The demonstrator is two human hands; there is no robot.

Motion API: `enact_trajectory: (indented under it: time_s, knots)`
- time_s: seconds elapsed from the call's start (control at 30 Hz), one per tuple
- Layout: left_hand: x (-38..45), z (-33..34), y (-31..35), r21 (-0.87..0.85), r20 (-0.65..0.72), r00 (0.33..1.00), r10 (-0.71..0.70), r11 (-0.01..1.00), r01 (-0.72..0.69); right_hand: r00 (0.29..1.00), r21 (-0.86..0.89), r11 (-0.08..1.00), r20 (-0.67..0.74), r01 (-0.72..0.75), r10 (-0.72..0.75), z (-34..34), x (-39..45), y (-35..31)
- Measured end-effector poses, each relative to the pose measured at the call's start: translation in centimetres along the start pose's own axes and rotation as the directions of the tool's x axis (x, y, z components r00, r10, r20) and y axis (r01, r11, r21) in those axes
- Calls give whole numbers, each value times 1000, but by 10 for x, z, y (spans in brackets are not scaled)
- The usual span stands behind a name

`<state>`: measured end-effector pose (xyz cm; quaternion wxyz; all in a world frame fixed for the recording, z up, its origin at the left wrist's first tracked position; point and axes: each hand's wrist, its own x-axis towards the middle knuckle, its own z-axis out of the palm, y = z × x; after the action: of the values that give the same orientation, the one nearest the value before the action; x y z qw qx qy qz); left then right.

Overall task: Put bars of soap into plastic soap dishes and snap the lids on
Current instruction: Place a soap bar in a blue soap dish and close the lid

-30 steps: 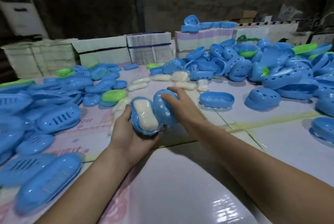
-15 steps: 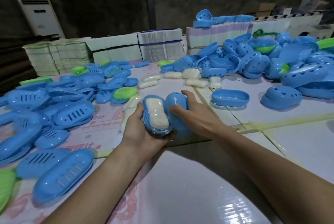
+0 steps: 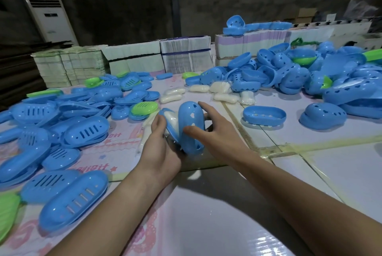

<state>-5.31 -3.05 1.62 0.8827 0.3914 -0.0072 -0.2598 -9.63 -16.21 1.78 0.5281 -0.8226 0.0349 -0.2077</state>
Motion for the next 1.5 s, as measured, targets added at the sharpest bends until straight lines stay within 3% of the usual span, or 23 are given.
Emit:
enact_trajectory:
  time_s: [0.13, 0.27, 0.5, 0.87, 1.5]
  knots:
    - [0, -1, -7, 37, 90, 995, 51, 998, -54, 1000, 45, 999, 13, -21, 20, -3, 1, 1]
    - [-1, -2, -8, 46, 94, 989, 111, 992, -115, 992, 111, 989, 89, -95, 85, -4, 3, 2]
    - [-1, -1, -10, 125, 69, 980, 185, 973, -193, 982, -20, 999, 181, -51, 54, -5, 3, 3]
    - [-2, -4, -10, 183, 175, 957, 233, 947, -264, 998, 40, 999, 56, 18, -20, -6, 9, 9]
    - [-1, -7, -12, 260, 245, 949, 197, 930, -260, 989, 9, 990, 30, 144, -144, -5, 9, 12]
